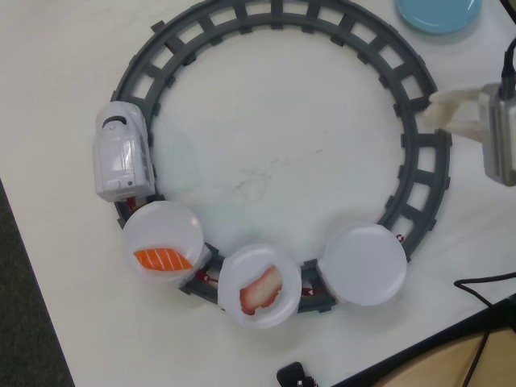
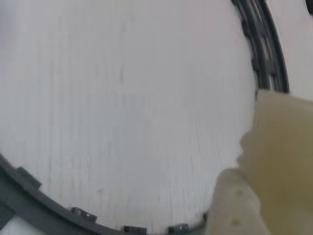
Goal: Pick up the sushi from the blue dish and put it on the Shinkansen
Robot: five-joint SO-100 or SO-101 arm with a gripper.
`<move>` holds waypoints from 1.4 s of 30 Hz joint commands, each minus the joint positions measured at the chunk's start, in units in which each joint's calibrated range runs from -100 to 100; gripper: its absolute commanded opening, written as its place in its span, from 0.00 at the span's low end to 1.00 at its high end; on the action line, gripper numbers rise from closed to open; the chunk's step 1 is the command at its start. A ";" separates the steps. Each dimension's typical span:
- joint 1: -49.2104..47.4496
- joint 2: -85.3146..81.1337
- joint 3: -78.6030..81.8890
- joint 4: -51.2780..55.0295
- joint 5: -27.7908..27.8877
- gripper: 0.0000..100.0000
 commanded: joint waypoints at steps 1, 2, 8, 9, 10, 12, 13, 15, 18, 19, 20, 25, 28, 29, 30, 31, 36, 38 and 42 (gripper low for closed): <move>-5.32 -4.00 1.06 -1.22 3.58 0.01; -6.90 -4.17 1.15 -1.22 4.10 0.01; -18.61 -2.00 -3.70 -1.22 4.10 0.01; -20.37 0.26 -5.67 -1.39 4.10 0.01; -22.13 3.52 -8.82 -0.87 4.10 0.01; -24.59 11.45 -15.55 1.01 4.21 0.01; -25.47 15.88 -19.41 2.72 4.37 0.01; -27.15 24.31 -27.40 6.31 4.52 0.01; -29.00 34.83 -38.44 10.08 4.57 0.01; -29.52 37.84 -41.85 10.76 4.57 0.01; -29.88 40.93 -45.35 11.19 4.57 0.01; -29.96 54.87 -58.19 11.02 4.57 0.01; -29.88 62.47 -64.47 11.11 4.26 0.01; -29.70 64.89 -66.27 11.11 4.16 0.01; -29.52 67.23 -67.88 11.11 4.10 0.01; -29.52 69.40 -69.68 11.11 4.10 0.01; -29.44 77.75 -76.68 10.85 4.10 0.01; -29.44 79.84 -79.01 11.19 4.10 0.01; -29.44 81.93 -80.09 11.19 4.10 0.07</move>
